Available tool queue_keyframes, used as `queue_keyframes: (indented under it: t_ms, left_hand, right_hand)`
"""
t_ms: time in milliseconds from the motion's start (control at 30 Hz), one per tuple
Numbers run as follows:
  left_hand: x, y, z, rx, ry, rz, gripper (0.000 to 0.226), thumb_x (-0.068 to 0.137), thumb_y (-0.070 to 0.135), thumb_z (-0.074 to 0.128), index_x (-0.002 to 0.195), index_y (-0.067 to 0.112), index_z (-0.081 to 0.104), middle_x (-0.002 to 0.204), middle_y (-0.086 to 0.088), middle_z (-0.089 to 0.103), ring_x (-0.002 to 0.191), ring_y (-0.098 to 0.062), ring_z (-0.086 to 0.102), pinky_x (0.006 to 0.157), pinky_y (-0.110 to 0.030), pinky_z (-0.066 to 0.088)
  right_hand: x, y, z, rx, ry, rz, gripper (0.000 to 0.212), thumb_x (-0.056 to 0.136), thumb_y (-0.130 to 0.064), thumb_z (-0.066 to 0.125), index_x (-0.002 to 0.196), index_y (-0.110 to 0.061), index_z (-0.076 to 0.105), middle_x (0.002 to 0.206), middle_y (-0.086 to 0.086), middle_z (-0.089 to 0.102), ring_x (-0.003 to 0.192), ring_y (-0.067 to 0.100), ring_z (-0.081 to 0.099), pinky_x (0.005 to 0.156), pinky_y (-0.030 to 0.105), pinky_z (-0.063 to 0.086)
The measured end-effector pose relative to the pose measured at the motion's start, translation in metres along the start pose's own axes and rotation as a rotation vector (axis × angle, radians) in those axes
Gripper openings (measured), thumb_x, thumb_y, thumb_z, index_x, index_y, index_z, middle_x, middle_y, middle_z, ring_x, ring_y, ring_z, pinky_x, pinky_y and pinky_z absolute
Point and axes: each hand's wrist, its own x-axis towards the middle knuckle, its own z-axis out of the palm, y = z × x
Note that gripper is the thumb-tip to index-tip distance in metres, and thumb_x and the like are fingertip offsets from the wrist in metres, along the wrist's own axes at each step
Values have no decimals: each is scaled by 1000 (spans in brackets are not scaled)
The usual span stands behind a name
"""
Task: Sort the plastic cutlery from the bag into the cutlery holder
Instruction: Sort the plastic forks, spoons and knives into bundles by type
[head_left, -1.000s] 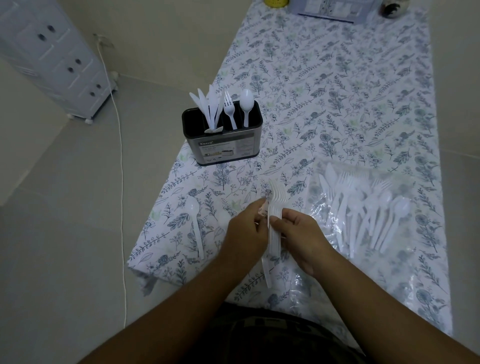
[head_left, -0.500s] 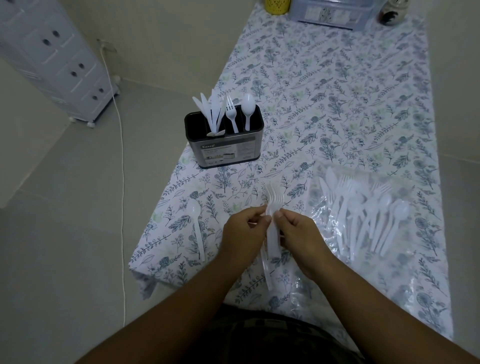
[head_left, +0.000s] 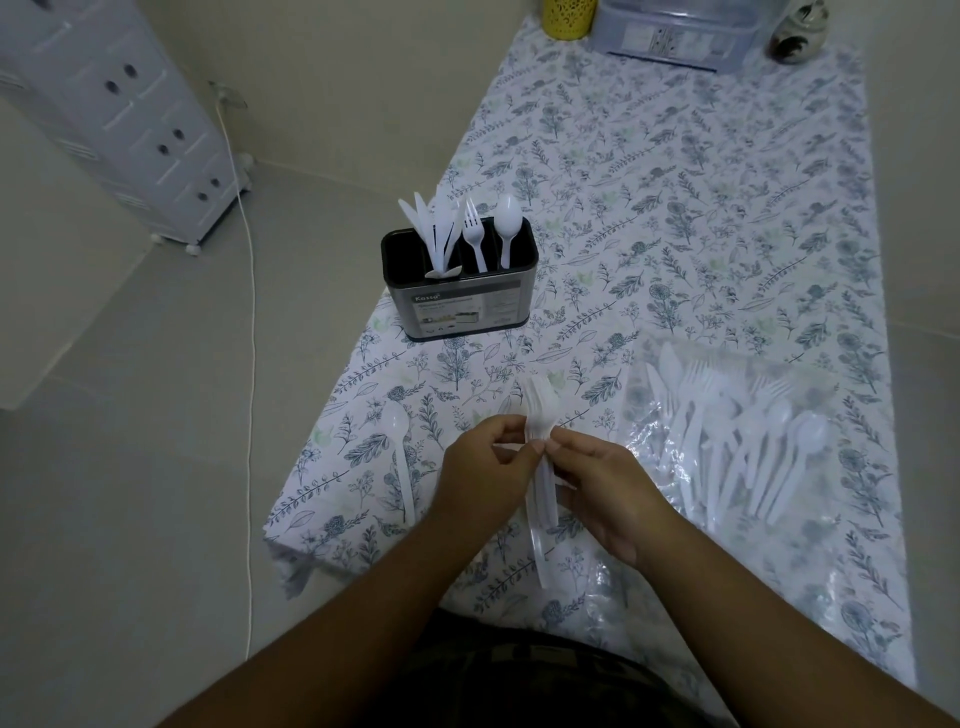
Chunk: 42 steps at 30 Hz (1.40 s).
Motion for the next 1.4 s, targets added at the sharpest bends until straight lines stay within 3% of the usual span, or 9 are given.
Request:
queue_keyframes:
  t_ms: [67,133,367,567,733,967,1167,1267,1400]
  left_hand:
    - [0,-1,0,29,10,22,41,86,38,76,123,23,67,108,12,72,89,0,69,78,-21,59]
    - [0,-3,-1,46,33,48,43,85,37,77,123,21,66,110,10,70,92,-1,68,74,-13,54]
    - [16,21,-20,22,53,188,28,88,21,76,116,18,73,97,13,73,87,5,68,72,-8,51]
    - [68,99,-65,61,151,479,31,88,15,76,118,10,70,103,7,73,89,9,67,77,-7,51]
    - [122,151,-100,163,226,579,30,83,20,80,110,11,73,102,1,72,79,7,67,70,-6,50]
    - [155,142,-106,147,180,524,26,84,13,77,110,13,73,104,4,71,84,5,69,75,-14,56]
    - [156,116,-98,316,124,466,22,87,21,73,108,21,74,87,11,70,69,0,62,68,-22,54]
    - [161,114,-93,502,108,454,11,89,17,68,97,10,72,89,-3,62,72,-13,51,68,-32,46]
    - [162,114,-89,606,115,376,13,90,18,66,88,6,67,88,-9,57,75,-19,50,62,-27,29]
  right_hand:
    - [1,2,0,-45,45,-16,21,98,-4,61,97,-11,81,102,10,80,92,19,77,81,34,60]
    - [2,3,0,-100,74,-44,21,97,-6,65,115,-5,74,112,12,78,105,25,75,93,40,60]
    - [8,-30,12,-251,38,-236,18,93,-7,70,108,-10,80,103,11,80,102,27,76,96,43,59]
    - [33,-120,52,-298,62,-543,22,91,0,71,106,-15,78,98,5,81,95,20,77,87,36,63]
    - [62,-185,80,-351,106,-698,20,89,-2,74,104,-13,77,96,7,80,95,23,77,89,44,62]
    - [108,-184,90,-379,165,-704,19,86,-5,75,103,-13,78,95,4,80,94,21,77,91,48,61]
    - [123,-152,80,-539,251,-639,24,90,-9,72,115,-11,75,94,-2,79,87,8,75,85,33,63]
    - [122,-146,77,-712,306,-653,20,94,-14,70,112,-13,76,85,-9,72,76,-6,64,72,11,53]
    - [120,-145,78,-932,276,-680,18,97,-11,63,103,-15,80,89,2,76,80,14,66,71,23,48]
